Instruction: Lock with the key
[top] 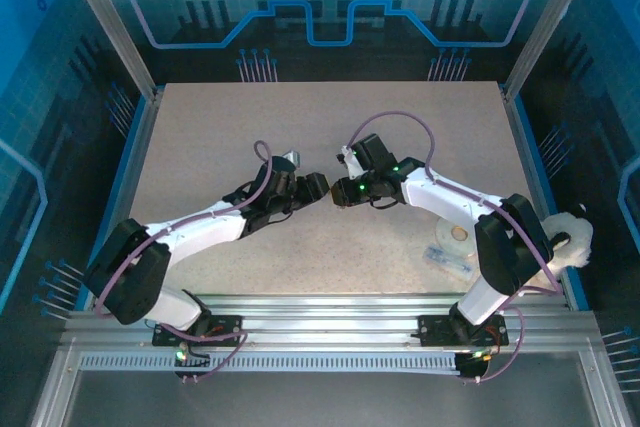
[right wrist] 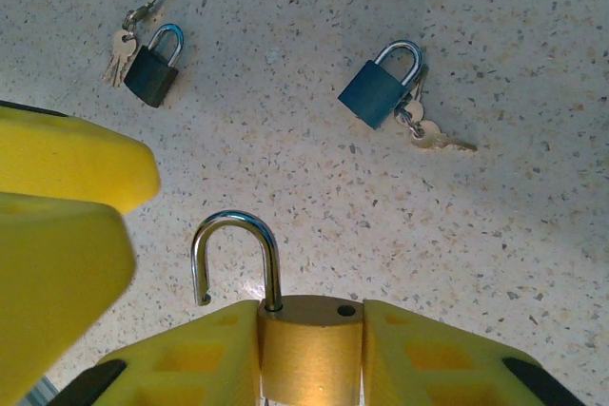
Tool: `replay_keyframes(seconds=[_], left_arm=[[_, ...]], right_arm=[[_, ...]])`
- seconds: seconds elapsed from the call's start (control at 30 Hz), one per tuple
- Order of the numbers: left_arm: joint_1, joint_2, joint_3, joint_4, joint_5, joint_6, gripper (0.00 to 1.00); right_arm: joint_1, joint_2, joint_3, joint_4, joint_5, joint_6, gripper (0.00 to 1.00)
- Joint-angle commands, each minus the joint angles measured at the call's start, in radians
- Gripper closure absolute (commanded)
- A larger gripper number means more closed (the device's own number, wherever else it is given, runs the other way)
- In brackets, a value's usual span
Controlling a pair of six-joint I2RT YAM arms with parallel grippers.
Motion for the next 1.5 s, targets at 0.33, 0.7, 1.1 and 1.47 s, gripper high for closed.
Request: replay_keyframes(seconds=[0.33,0.7,1.1,1.47], left_arm=[[-0.014,0.06,0.051,0.056,0.049,-0.029,0.62],[-0.016,0.089,0.054,0.072,0.062,-0.048,0.65],[-0.018,-0.077,-0.019,0.032,-0.099,-0.05,0.53],[-0.014,-0.05,-0.001,0.002,-0.074,-0.043,0.56]], right_arm=[[0.03,-0.003,0.006,0.011,0.004,-0.021,0.71],[0.043,-0.002,0.004,0.018,-0.006,-0.03,0.71],[0.042,-0.028,-0.012,0.042,-0.018,-0.031,0.71],[0.044,-0.065,-0.043,0.085,-0.047,-0.034,0.71]])
